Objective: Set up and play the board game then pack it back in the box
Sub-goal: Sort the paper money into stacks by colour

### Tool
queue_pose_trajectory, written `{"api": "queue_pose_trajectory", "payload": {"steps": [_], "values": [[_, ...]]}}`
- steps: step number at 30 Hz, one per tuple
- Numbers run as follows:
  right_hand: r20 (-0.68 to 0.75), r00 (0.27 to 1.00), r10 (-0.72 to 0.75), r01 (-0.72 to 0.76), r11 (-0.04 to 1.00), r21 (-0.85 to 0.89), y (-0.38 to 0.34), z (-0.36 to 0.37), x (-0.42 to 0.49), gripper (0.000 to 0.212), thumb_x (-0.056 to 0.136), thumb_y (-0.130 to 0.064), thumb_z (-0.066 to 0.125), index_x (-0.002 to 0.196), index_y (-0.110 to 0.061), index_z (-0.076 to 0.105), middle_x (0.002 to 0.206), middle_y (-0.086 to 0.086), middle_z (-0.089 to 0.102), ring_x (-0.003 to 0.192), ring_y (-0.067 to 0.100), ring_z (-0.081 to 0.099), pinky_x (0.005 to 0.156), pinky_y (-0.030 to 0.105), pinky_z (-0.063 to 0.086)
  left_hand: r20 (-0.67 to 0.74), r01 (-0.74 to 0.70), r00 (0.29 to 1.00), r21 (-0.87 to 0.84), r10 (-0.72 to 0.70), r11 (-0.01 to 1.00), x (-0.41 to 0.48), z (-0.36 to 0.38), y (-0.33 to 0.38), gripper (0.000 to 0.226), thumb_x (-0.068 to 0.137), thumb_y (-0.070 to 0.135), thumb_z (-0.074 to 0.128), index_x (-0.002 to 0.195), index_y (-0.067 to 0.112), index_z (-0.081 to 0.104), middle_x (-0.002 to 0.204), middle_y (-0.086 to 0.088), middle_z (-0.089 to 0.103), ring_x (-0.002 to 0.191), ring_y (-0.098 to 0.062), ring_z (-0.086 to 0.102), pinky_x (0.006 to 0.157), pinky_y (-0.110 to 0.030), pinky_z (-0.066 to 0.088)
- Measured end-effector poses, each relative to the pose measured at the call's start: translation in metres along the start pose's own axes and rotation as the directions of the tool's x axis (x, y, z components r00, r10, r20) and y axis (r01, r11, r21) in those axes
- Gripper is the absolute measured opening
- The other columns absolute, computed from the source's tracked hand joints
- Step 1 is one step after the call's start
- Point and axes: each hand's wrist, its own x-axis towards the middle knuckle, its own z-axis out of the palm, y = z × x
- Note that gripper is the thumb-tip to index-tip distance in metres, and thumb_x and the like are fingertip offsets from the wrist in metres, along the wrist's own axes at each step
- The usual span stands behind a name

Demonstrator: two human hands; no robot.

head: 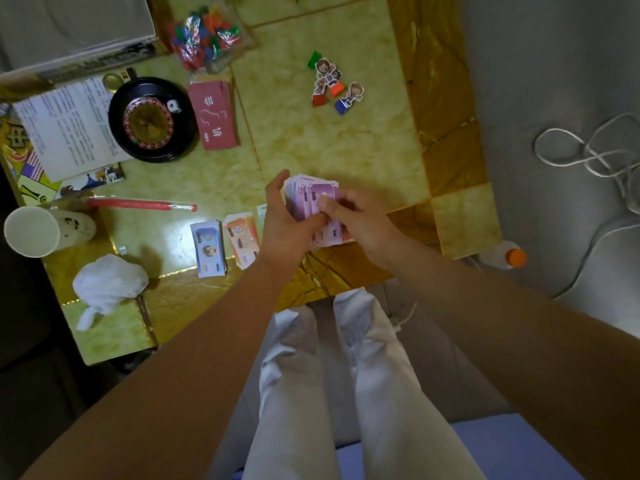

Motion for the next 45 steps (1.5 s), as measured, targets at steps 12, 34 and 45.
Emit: {"api": "queue_pose_trajectory", "payload": {"steps": [12,34,45], "values": [[0.032,0.995,0.093,-0.098,0.956,0.277,-0.021,-0.025,-0.015,0.024,0.095,-0.014,0.058,0.112,0.002,0.062,0.107,0.018,0.067,0.093,0.029,0.066,0.087,0.044,0.052,0.005,0.093,0.996,-0.044,-0.093,0.995,-0.011,0.017,0.027,0.025,0.091,-0.004,0.051,0.112,0.005,0.06,0.101,-0.018,0.068,0.087,-0.033,0.068,0.075,-0.047,0.058],[0.082,0.976,0.201,-0.217,0.889,0.403,-0.031,-0.04,-0.012,0.035,0.099,-0.017,0.044,0.126,-0.001,0.057,0.114,0.019,0.059,0.102,0.03,0.055,0.106,0.05,0.036,0.075,0.122,0.991,-0.167,-0.111,0.978,-0.013,0.031,0.031,0.029,0.096,-0.001,0.048,0.123,0.0,0.058,0.102,-0.012,0.069,0.08,-0.021,0.07,0.074,-0.036,0.06],[0.024,0.993,0.118,-0.118,0.912,0.394,-0.023,-0.049,-0.006,0.033,0.09,-0.018,0.06,0.119,-0.002,0.061,0.118,0.014,0.066,0.112,0.029,0.061,0.099,0.046,0.049,-0.1,-0.07,0.99,0.233,0.096,0.97,-0.001,0.037,0.034,0.042,0.093,-0.005,0.034,0.11,0.022,0.062,0.096,-0.015,0.065,0.074,-0.028,0.057,0.073,-0.053,0.054]]}}
